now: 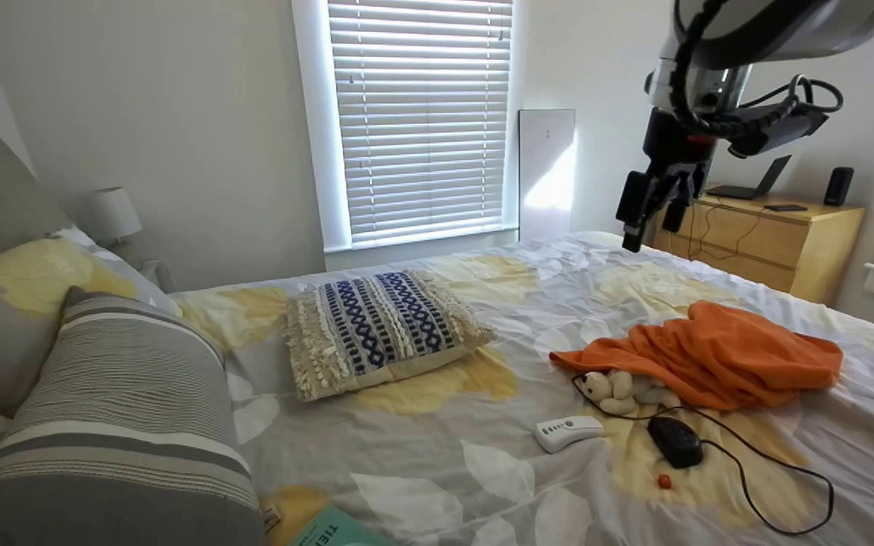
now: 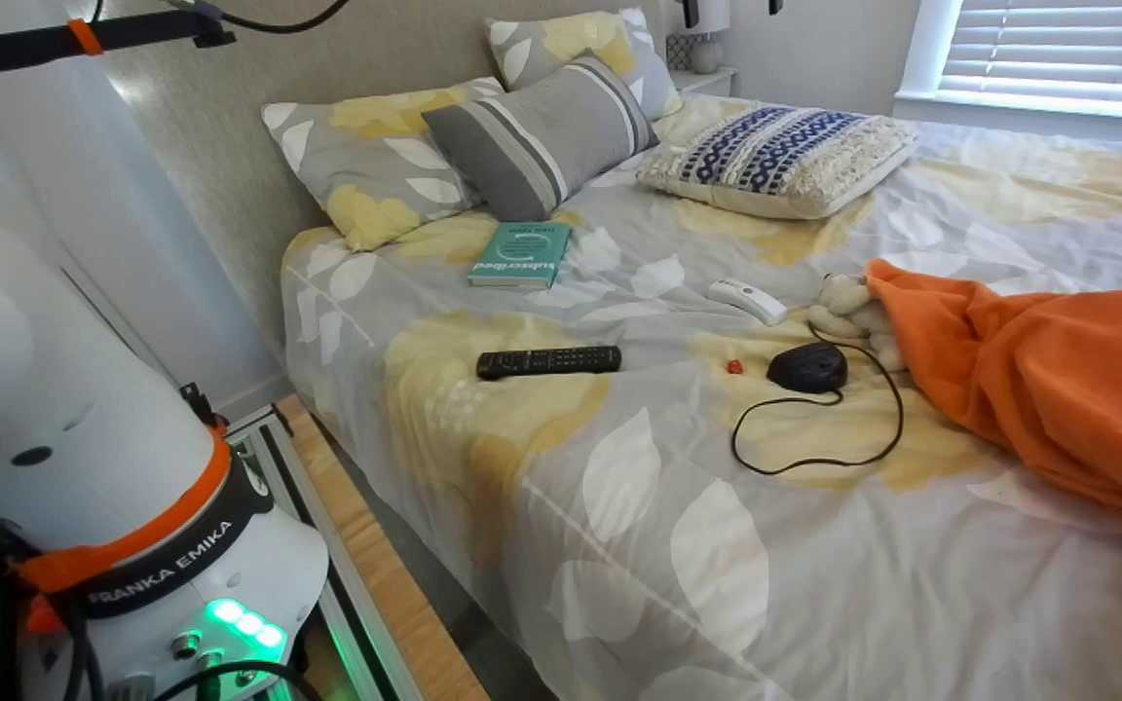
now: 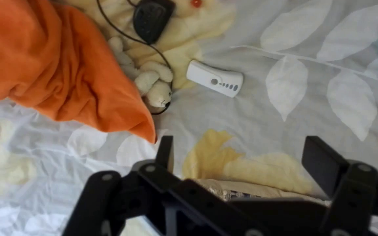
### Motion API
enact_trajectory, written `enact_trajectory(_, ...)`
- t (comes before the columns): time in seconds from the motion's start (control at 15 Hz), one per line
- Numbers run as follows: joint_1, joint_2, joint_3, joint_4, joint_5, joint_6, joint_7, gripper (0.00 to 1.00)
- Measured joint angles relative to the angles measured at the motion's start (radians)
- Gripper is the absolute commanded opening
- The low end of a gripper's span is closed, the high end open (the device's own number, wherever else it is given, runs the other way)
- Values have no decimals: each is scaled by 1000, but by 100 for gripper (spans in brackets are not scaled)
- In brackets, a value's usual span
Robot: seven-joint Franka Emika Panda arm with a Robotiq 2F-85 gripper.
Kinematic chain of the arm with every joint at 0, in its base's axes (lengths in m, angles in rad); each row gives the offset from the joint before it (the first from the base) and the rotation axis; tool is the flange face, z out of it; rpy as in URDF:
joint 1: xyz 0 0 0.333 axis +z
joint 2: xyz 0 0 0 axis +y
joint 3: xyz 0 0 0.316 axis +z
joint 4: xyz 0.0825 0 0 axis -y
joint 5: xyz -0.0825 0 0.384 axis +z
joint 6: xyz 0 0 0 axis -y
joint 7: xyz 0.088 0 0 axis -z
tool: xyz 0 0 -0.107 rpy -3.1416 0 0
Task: Pick up the orange throw and put it on the right side of the bed
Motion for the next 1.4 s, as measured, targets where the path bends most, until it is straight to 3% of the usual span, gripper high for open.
enact_trajectory(0.27, 2, -122, 4, -202, -116, 227, -3, 100)
enact_trajectory(0.53, 1, -215, 4, -358, -134, 345, -2, 100)
enact_trajectory(0.93, 0, -300, 3, -493, -50, 358, 4, 100)
enact_trajectory(1.4, 0, -321, 2, -532, 44, 351, 0, 100)
